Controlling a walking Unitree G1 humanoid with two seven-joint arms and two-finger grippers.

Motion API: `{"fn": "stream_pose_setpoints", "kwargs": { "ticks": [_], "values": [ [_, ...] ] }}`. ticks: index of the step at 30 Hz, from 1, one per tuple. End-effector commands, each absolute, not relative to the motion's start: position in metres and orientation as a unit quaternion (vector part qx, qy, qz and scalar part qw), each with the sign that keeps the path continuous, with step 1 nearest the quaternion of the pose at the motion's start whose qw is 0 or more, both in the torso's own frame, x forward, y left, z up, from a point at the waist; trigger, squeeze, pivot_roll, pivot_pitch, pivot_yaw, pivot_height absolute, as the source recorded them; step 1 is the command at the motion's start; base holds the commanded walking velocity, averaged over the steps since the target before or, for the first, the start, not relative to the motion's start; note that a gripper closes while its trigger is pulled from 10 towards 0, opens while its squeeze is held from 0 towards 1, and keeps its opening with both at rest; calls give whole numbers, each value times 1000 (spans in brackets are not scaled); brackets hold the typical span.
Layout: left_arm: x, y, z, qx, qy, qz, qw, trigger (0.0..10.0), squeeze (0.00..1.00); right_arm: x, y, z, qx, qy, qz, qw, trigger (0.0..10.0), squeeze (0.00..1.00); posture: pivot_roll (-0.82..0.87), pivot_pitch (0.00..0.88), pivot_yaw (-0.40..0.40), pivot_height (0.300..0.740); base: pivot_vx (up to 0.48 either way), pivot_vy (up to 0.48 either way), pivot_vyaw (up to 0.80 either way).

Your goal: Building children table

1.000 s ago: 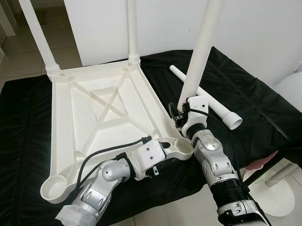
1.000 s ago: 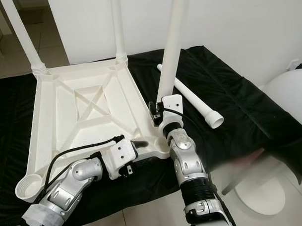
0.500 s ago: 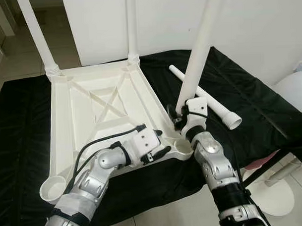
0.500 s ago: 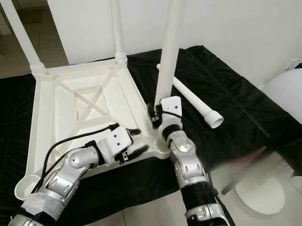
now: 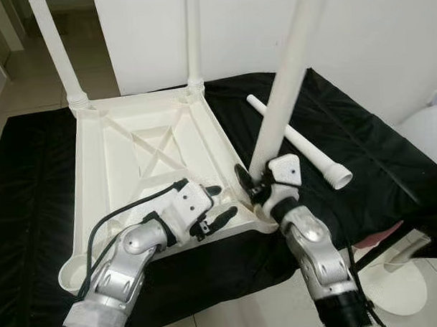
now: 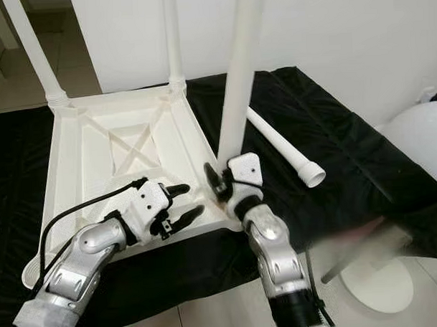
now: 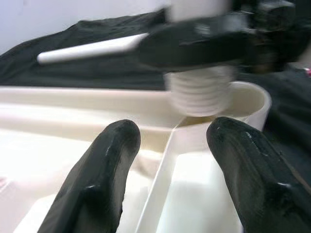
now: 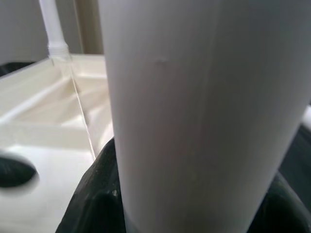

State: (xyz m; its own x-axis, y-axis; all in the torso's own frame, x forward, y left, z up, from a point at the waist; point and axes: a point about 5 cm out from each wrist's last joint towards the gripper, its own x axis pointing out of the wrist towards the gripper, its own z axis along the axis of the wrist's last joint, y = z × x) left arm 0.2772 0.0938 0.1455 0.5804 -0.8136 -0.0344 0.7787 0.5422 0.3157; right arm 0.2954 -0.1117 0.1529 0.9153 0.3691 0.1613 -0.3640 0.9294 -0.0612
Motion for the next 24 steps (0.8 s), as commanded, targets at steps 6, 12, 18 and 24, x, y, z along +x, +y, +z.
{"fn": "stream_pose_setpoints", "kwargs": {
  "ticks": [6, 12, 18, 24],
  "values": [
    [273, 108, 150, 125, -67, -409, 902, 10000, 0, 284, -125, 149, -7, -91, 166, 982, 10000, 0, -15, 49, -18, 740, 0, 0, 0],
    [262, 111, 147, 115, -59, -451, 883, 10000, 0, 281, -131, 144, -6, -84, 159, 984, 10000, 0, -14, 44, -21, 740, 0, 0, 0],
    [253, 108, 146, 94, -42, -490, 866, 10000, 0, 281, -131, 139, -13, -76, 166, 983, 10000, 0, -15, 42, -19, 740, 0, 0, 0],
    [247, 108, 144, 73, -23, -504, 860, 10000, 0, 276, -135, 125, -38, -64, 182, 980, 10000, 0, -16, 51, -17, 740, 0, 0, 0]
  ]
}}
